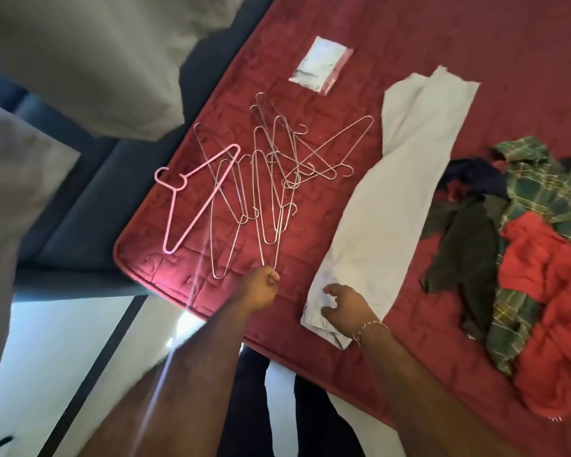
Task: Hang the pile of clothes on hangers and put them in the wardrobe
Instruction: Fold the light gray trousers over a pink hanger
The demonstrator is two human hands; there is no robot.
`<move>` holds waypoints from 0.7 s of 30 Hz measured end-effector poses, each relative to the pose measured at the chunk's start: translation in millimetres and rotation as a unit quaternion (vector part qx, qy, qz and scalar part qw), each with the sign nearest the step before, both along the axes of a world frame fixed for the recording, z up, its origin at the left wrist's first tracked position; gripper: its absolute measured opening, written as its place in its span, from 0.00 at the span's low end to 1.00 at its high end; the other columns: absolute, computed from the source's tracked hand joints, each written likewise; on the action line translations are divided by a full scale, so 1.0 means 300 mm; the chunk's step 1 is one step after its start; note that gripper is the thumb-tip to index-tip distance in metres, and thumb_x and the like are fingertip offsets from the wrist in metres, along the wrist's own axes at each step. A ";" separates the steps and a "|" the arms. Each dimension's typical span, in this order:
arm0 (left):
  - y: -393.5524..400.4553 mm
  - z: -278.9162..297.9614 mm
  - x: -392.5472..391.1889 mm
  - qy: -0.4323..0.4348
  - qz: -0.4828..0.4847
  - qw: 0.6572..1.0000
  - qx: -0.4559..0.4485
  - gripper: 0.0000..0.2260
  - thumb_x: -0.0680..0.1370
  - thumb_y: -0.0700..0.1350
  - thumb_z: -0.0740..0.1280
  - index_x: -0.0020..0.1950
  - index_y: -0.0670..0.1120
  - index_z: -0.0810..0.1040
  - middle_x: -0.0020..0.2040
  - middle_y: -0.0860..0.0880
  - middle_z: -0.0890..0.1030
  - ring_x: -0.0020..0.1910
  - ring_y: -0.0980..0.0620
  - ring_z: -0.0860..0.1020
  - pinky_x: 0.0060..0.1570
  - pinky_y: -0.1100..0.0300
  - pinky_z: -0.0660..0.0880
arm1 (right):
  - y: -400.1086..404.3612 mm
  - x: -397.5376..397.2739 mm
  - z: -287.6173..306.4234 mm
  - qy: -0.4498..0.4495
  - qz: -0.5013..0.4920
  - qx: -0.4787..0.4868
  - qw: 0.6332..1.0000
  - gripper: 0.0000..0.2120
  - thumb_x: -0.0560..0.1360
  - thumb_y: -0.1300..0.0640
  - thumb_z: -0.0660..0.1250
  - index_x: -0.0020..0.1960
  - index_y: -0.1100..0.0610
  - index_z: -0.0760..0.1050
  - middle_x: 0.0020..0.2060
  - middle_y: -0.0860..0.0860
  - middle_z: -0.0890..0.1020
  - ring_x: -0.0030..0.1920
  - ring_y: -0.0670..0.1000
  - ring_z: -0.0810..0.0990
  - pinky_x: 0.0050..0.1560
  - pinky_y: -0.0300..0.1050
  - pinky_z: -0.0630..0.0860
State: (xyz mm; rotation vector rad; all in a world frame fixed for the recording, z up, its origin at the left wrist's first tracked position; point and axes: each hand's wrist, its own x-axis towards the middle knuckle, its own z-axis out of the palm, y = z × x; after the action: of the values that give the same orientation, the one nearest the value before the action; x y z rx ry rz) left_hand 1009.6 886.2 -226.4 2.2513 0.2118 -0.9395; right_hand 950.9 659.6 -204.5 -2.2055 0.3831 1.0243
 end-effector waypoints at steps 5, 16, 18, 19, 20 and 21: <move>0.130 -0.058 0.072 0.003 0.042 0.999 0.029 0.09 0.77 0.40 0.66 0.46 0.54 0.80 0.48 0.51 0.85 0.49 0.47 0.83 0.51 0.53 0.80 | 0.195 0.157 -0.029 -0.019 -0.009 0.042 0.999 0.17 0.77 0.57 0.71 0.65 0.58 0.80 0.60 0.54 0.83 0.60 0.55 0.81 0.58 0.41 0.72; 0.325 -0.207 0.356 -0.095 0.088 0.988 0.084 0.21 0.73 0.35 0.69 0.67 0.44 0.78 0.60 0.41 0.81 0.58 0.38 0.80 0.57 0.49 0.77 | 0.408 0.433 -0.257 0.023 -0.082 0.036 0.996 0.29 0.72 0.42 0.68 0.67 0.58 0.77 0.64 0.58 0.81 0.66 0.59 0.79 0.66 0.45 0.70; 0.406 -0.228 0.423 -0.127 0.132 0.971 0.153 0.27 0.73 0.37 0.69 0.73 0.42 0.73 0.66 0.37 0.76 0.64 0.35 0.75 0.62 0.46 0.75 | 0.460 0.453 -0.333 0.033 -0.078 0.046 0.995 0.29 0.73 0.48 0.74 0.70 0.57 0.75 0.66 0.58 0.80 0.65 0.57 0.79 0.68 0.46 0.71; 0.450 -0.238 0.452 -0.121 0.148 0.962 0.196 0.30 0.74 0.40 0.70 0.77 0.44 0.68 0.70 0.36 0.72 0.67 0.34 0.72 0.65 0.44 0.73 | 0.483 0.463 -0.379 0.036 -0.069 0.050 0.996 0.28 0.72 0.49 0.74 0.70 0.57 0.75 0.65 0.58 0.80 0.61 0.56 0.80 0.67 0.47 0.73; 0.493 -0.252 0.476 -0.096 0.154 0.954 0.238 0.34 0.75 0.43 0.70 0.80 0.46 0.63 0.74 0.35 0.67 0.71 0.34 0.68 0.68 0.42 0.71 | 0.505 0.477 -0.399 0.037 -0.057 0.050 0.996 0.28 0.72 0.49 0.73 0.69 0.57 0.75 0.64 0.59 0.80 0.58 0.56 0.81 0.66 0.49 0.75; 0.536 -0.269 0.491 -0.055 0.160 0.950 0.264 0.37 0.76 0.45 0.70 0.82 0.48 0.57 0.78 0.36 0.62 0.76 0.34 0.63 0.71 0.40 0.68 | 0.532 0.490 -0.419 0.037 -0.050 0.052 0.997 0.27 0.73 0.51 0.72 0.70 0.57 0.75 0.63 0.60 0.80 0.58 0.57 0.82 0.65 0.51 0.76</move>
State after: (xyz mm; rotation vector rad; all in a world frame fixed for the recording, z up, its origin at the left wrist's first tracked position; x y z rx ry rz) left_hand 1157.0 1047.1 -307.0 2.6276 0.8367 -0.6280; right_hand 1098.0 819.2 -330.3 -2.0387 0.4588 1.0491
